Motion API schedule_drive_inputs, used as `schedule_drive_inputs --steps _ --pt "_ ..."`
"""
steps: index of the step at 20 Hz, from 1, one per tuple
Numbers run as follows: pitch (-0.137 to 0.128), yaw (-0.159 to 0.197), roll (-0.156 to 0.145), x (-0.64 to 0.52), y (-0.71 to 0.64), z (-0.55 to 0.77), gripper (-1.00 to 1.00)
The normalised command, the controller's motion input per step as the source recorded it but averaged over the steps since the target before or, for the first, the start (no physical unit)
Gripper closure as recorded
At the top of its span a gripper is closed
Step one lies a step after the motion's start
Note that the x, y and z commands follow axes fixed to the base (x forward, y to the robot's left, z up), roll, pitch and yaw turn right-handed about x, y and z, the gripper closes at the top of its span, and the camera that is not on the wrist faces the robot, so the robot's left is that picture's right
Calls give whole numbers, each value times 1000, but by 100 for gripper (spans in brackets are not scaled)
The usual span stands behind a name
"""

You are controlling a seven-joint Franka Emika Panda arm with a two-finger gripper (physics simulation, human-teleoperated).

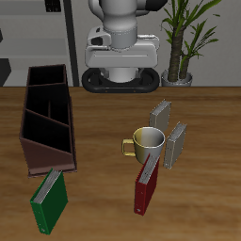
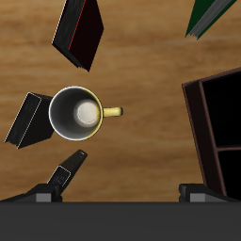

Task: Place the right yellow book into the right desk caddy's back compartment

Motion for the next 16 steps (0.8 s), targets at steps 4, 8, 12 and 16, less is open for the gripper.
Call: schedule_drive_inputs --steps 4,8,12,16 --pt "-55 -48 -26 11 131 -33 -100" --pt "-37 -69 5 -141 229 -165 -100" --pt "-46 -61 -26 -114 188 -114 -100" --pt "-49 -76 -59 -144 129 -82 -100"
